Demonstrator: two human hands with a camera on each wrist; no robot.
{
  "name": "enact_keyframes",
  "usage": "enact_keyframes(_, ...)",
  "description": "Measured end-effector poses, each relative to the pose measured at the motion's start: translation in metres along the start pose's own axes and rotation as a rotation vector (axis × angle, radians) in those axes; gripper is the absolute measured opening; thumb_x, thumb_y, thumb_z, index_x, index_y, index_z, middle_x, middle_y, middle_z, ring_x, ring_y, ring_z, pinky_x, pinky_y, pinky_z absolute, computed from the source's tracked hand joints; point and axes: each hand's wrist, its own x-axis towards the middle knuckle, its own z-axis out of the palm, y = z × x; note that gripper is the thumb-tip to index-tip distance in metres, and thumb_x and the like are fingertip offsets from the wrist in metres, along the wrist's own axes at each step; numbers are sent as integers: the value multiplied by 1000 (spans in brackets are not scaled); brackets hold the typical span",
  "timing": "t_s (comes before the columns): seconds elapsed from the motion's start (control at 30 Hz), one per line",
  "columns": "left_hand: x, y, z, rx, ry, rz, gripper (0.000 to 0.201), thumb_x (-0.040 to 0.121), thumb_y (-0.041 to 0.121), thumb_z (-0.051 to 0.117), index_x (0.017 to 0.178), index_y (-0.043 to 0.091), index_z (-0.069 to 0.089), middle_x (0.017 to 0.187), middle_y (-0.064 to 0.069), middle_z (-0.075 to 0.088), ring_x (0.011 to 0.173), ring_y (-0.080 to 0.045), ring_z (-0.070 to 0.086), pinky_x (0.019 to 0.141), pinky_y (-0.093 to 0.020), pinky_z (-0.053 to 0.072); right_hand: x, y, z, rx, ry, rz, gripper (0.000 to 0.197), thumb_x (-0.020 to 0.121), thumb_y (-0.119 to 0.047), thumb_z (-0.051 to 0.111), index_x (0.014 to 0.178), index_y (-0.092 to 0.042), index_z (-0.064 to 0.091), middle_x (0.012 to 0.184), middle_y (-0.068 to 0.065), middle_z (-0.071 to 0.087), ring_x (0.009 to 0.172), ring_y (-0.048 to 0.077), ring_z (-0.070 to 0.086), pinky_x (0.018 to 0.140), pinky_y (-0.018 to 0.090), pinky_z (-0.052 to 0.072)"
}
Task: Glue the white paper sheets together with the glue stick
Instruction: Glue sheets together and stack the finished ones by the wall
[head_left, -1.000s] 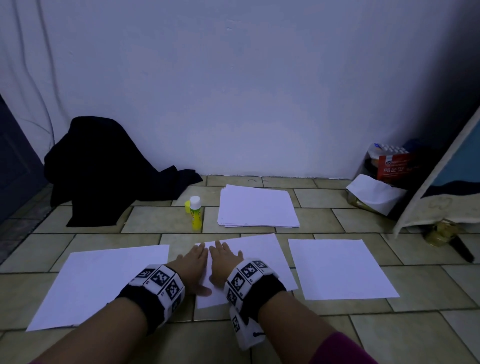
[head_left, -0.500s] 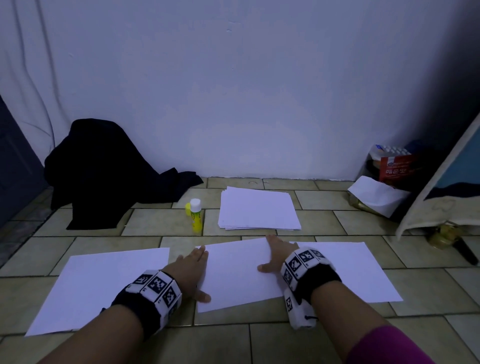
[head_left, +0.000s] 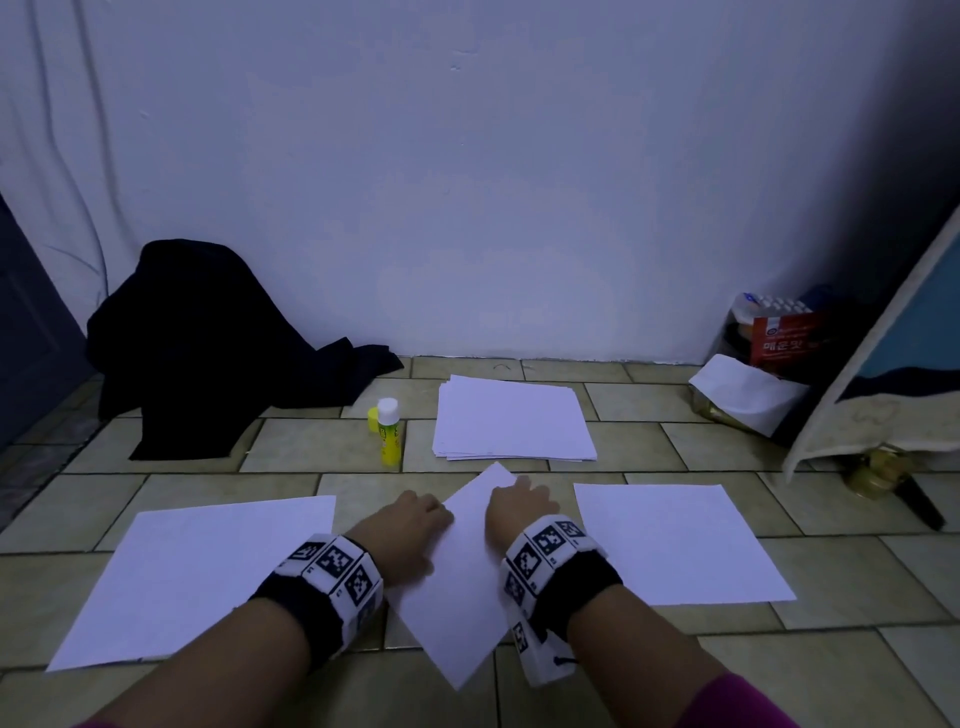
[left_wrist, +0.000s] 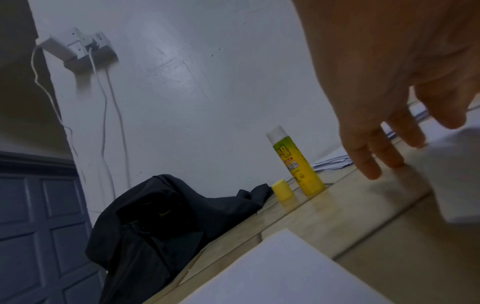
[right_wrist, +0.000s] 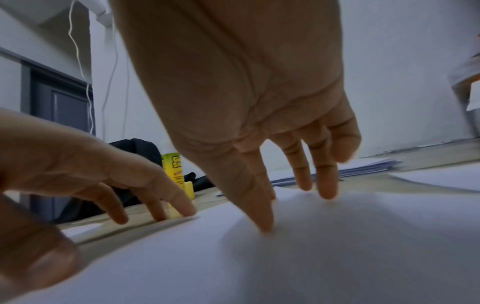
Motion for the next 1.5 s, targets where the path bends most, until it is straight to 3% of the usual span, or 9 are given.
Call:
enact_keyframes(0.2, -3, -2, -12, 15, 32, -22, 26, 82, 30, 71, 105, 21, 67, 104, 4, 55, 107, -19, 56, 80, -24, 41, -4, -27, 2, 97, -149, -118, 54, 88, -29, 58, 136, -12, 39, 144, 17, 35, 135, 43, 26, 104, 58, 32)
enact_keyframes(0.4, -5, -11, 3, 7, -85, -134, 110, 78, 51, 72, 153, 5, 5, 161, -10, 2, 148, -24, 9, 119, -41, 19, -9, -44, 8, 116, -122, -343, 70, 92, -15, 54, 150, -15, 15, 157, 6, 10, 146, 20, 8, 113, 55, 19)
enact_keyframes(0.57, -7, -15, 8, -9, -175, -152, 115, 84, 56, 63, 151, 2, -13, 160, -13, -15, 149, -24, -8, 121, -43, 4, -10, -33, -2, 48, -207, -491, 83, 93, -18, 56, 152, -14, -1, 161, 1, -5, 147, 15, 1, 117, 54, 6)
enact_keyframes(0.83, -8, -15, 7, -44, -162, -157, 113, 85, 57, 61, 152, 3, -12, 160, -12, -16, 149, -24, -6, 121, -39, 3, 15, 6, -6, 104, -191, -327, 95, 89, -56, 52, 153, -16, -6, 160, 0, -12, 148, 15, -3, 116, 51, 4)
enact_keyframes(0.97, -12, -15, 6, -40, -144, -158, 117, 80, 59, 66, 153, 7, -8, 161, -8, -10, 149, -25, 1, 121, -39, 13, 16, 4, -7, 138, -152, -334, 99, 82, -49, 67, 152, -12, 8, 159, 4, 8, 146, 21, 13, 116, 47, 17)
enact_keyframes(1.07, -18, -11, -3, 7, -88, -171, 109, 71, 67, 69, 149, 7, 22, 154, -9, 24, 137, -24, 31, 111, -38, 33, 14, 0, -10, 214, -40, -277, 90, 69, -43, 81, 138, -8, 35, 138, 10, 38, 131, 27, 38, 105, 41, 39)
enact_keyframes(1.17, -22, -9, -11, 99, 28, -143, 76, 80, 68, 57, 130, 12, 47, 130, -5, 44, 115, -21, 46, 96, -34, 39, 6, -5, -11, 89, -25, -277, 73, 76, -34, 77, 135, -9, 42, 135, 14, 35, 131, 30, 30, 102, 42, 41)
enact_keyframes(1.3, -23, -9, -6, 72, 15, -35, 59, 92, 41, 57, 142, 16, 37, 158, -2, 14, 133, -24, 36, 106, -36, 37, -6, -17, -12, -73, -10, -368, 41, 92, -14, 55, 130, -4, 43, 133, 18, 42, 127, 31, 36, 101, 35, 34)
enact_keyframes(1.5, -12, -11, 0, 91, 35, -64, 90, 77, 58, 69, 143, 11, 31, 145, -9, 30, 129, -24, 37, 104, -35, 36, -2, -24, -1, 59, -98, -480, 78, 85, -29, 68, 149, -17, 24, 153, 9, 21, 141, 28, 21, 112, 49, 27)
